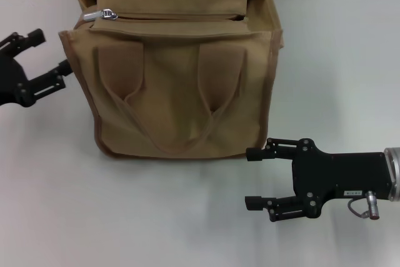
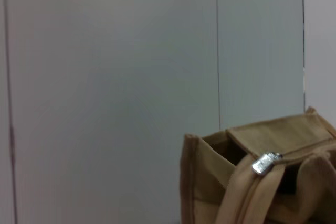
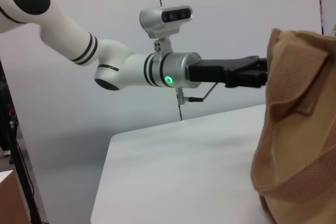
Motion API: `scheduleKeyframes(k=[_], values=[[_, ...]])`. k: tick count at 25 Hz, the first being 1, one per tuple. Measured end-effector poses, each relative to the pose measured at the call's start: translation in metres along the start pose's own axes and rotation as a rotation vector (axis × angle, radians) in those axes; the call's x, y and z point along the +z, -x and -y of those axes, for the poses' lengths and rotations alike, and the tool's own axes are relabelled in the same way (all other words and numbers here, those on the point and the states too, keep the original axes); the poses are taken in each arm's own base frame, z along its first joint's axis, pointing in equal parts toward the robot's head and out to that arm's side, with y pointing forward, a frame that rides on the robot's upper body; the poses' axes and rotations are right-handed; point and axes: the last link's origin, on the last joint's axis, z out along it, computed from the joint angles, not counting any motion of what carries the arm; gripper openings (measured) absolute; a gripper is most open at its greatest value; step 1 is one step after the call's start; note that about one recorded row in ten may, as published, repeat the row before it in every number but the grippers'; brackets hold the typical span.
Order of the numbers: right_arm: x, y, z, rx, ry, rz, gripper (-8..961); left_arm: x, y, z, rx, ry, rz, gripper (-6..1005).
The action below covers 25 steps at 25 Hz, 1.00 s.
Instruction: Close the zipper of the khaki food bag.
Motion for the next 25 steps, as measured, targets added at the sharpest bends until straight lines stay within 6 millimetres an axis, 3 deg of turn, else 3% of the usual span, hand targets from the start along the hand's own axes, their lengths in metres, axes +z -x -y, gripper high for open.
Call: scheduleKeyframes(k=[7,14,25], values=[[0.0,0.001,0.001,-0.001,-0.002,0.006,817,0.02,0.0,0.006,0.07,-0.048,0.015,813],[0.0,0.002,0.001,-0.001,-0.005,0.012,817,0.013,-0.014,0.019,0.126,-0.184,-0.106,813],[0.0,0.005,0.003,-0.002,-0.014,0.022,816,0.026,-0.005,-0.007,0.223,-0.185,-0.144,812]])
